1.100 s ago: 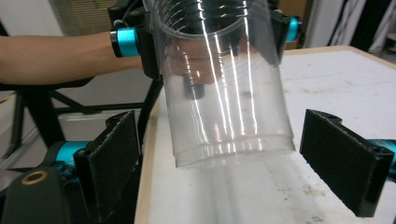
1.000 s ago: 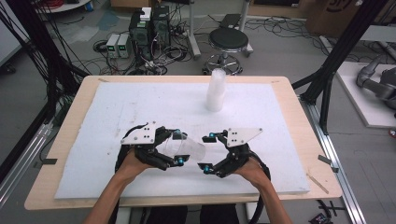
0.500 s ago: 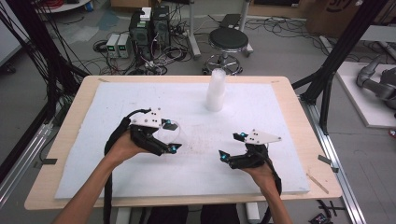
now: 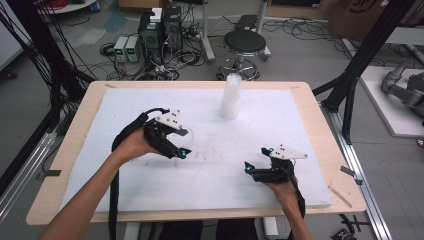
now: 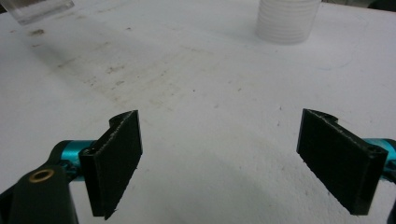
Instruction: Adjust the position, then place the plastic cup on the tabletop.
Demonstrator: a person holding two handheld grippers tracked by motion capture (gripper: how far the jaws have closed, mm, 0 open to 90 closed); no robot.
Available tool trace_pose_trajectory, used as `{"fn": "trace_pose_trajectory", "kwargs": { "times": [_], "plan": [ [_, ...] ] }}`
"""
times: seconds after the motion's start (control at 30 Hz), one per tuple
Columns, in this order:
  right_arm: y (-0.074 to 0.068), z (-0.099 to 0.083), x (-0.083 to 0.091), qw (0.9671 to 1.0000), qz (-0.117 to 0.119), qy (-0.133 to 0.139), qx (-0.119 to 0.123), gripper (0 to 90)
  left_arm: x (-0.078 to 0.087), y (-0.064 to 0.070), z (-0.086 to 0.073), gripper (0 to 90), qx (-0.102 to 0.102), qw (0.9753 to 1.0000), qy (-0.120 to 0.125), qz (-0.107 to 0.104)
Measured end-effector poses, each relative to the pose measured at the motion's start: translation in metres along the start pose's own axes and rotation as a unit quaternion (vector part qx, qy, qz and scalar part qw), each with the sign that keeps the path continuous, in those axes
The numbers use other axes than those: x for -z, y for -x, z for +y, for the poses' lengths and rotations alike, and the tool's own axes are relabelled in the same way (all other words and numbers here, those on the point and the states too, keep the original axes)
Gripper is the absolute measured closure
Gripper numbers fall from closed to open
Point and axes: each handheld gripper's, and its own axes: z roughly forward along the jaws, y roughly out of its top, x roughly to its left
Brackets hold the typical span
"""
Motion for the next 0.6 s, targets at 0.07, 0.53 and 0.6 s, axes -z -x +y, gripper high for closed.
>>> {"fn": "trace_pose_trajectory", "kwargs": {
  "times": [0.07,0.53,0.6],
  "plan": [
    [0.0022,-0.0013,-0.0003,1.0000,-0.004,0.000,-0.003,14.2,0.0002,-0.0001,-0.0002,30.7,-0.001,1.0000,-0.005,0.002],
    [0.0060,-0.0104,0.0011,0.9998,-0.002,0.009,-0.019,14.1,-0.0028,-0.0032,-0.0013,30.7,0.007,0.9999,-0.013,0.005],
    [0.0061,-0.0103,0.0008,0.9998,-0.002,0.008,-0.018,14.2,-0.0038,-0.0033,-0.0010,30.7,0.007,0.9999,-0.014,0.002]
  ]
}}
